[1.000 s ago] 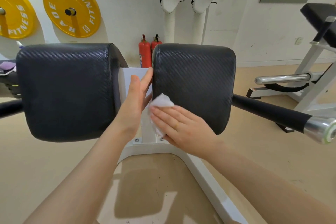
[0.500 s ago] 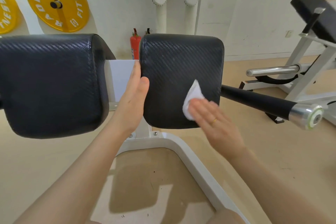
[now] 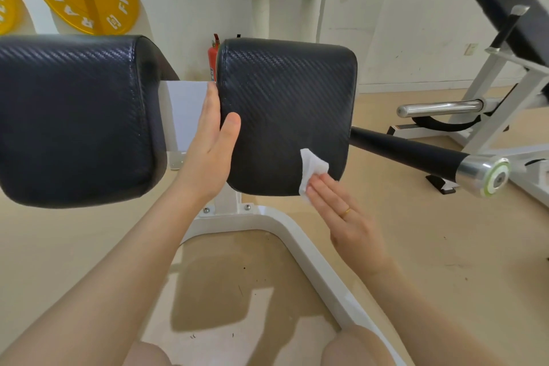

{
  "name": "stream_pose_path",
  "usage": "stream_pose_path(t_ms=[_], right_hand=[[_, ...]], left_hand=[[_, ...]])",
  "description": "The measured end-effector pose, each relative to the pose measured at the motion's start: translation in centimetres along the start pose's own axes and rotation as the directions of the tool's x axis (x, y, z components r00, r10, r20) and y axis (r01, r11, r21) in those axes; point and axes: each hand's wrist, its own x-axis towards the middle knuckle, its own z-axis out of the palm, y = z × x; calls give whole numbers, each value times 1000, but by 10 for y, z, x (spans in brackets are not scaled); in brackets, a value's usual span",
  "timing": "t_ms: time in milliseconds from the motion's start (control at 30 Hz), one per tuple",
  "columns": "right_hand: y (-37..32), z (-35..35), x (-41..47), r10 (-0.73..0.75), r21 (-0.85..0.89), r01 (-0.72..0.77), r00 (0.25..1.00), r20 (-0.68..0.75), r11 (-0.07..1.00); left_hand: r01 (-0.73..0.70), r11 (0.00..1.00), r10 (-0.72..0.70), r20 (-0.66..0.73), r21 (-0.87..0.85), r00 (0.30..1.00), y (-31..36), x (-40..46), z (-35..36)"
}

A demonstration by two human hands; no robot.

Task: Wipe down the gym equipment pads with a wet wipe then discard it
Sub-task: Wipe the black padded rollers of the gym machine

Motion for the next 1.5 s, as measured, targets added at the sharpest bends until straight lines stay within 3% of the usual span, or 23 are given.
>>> stream_pose_path(t_ms=[67,133,300,367,500,567,633,733,867,933,1067,1133,1200,1267,1400,1500], right_hand=[[4,-2,4,18,-16,-18,1000,-9,1000],[10,-2,19,146,9,-146,984,-102,989],[7,7,54,460,74,-458,846,-270,886],[-13,14,42,457,150,-434,868,-193,888],[-39,20,24,188,83,-179,974,-127,980],[-41,7,48,237,140,-222,966,-99,965],[-45,-14,88,356,311,-322,933,-57,894],[-50,-36,149,477,471,-472,871,117,745],[-52,-62,215,433,408,-489,872,226,771],[-50,-73,252,427,384,-518,853,300,764],[-39,-86,325,368,263,-584,738,566,768],[-30,-72,344,144,214,-436,652,745,874],[-22,-51,347,-132,232,-204,411,902,951],[-9,-35,348,-242,256,-54,192,951,965],[20,-5,359,-415,420,-15,127,901,908],[36,36,376,-459,459,-1,-18,888,888]], left_hand=[[-11,999,11,2,-30,1000,1,-3,2],[-23,999,22,-25,-47,999,1,-5,2],[-58,997,55,-72,-50,996,-5,10,2],[-96,993,88,-108,-68,990,-9,17,2],[-201,975,189,-123,-91,974,-14,32,-4],[-160,978,143,-127,-136,982,-16,39,-13],[-137,979,122,-101,-149,987,-11,46,-24],[60,974,-63,-7,-219,998,9,53,-42],[421,878,-402,129,-228,907,39,53,-73],[513,841,-485,182,-171,855,58,54,-96],[615,782,-590,191,-107,784,99,66,-135],[631,766,-610,171,-120,774,110,72,-142],[650,744,-630,159,-158,760,114,79,-142],[689,696,-673,151,-201,724,112,86,-138],[736,619,-727,154,-275,669,99,96,-130],[750,615,-732,175,-245,658,96,101,-125]])
